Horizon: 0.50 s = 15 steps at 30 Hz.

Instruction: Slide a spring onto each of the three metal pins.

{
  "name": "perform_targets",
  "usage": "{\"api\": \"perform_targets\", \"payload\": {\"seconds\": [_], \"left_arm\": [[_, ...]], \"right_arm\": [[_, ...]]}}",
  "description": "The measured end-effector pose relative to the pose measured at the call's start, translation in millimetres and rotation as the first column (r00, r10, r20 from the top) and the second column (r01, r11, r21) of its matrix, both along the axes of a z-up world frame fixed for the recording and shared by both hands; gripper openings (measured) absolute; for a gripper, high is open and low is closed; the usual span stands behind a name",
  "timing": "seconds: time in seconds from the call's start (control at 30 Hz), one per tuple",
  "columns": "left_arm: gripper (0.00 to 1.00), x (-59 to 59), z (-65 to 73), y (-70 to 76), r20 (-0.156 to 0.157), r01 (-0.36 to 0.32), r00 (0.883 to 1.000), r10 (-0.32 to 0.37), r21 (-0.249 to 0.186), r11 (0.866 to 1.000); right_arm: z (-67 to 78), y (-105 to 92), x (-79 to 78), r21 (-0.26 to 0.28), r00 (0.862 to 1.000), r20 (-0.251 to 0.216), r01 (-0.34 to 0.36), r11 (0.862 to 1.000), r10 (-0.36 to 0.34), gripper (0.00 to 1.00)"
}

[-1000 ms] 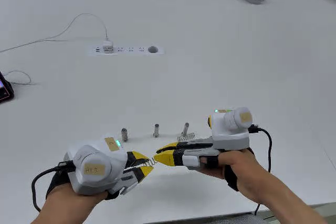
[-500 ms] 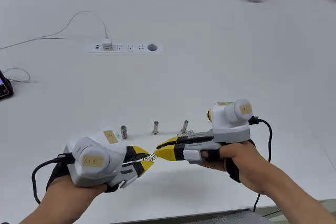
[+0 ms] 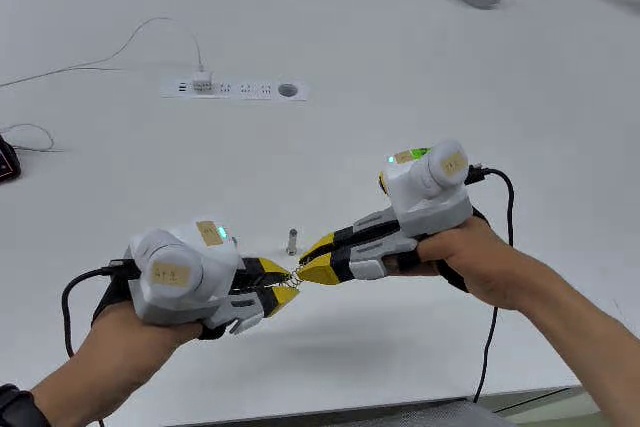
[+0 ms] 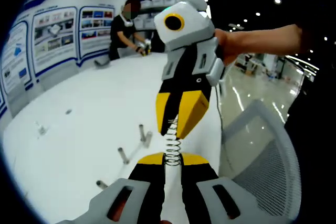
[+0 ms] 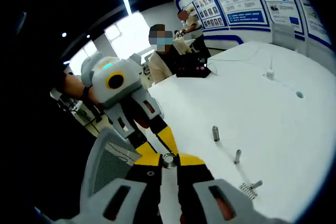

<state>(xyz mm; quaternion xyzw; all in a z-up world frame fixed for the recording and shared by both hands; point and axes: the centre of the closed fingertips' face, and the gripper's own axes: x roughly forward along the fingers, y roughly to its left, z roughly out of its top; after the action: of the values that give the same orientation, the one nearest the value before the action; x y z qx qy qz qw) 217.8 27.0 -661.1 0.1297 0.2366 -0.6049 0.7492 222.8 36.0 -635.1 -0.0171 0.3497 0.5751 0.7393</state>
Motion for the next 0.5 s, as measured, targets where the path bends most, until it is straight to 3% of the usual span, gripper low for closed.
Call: {"api": "perform_targets", "payload": {"seconds": [0.17,0.33,0.5], "left_arm": [[0.1,0.6,6.9,-7.6,-0.002,0.028,1.0,-0.028,-0.03,0.999],[0.1,-1.4,12.5,-16.3,-0.012,0.054,0.998,-0.055,-0.063,0.997],[0.1,-1.9,16.3,-20.3,-0.017,0.064,0.998,-0.066,-0.084,0.994]], "right_arm": [[6.5,-2.4,-1.4,-0.084,0.994,0.044,-0.099,0.992,0.103,0.12],[8.6,-6.4,-5.7,-0.202,0.968,0.073,-0.221,0.954,0.24,0.12],[6.5,-8.0,-8.8,-0.262,0.942,0.09,-0.291,0.92,0.323,0.12]]}}
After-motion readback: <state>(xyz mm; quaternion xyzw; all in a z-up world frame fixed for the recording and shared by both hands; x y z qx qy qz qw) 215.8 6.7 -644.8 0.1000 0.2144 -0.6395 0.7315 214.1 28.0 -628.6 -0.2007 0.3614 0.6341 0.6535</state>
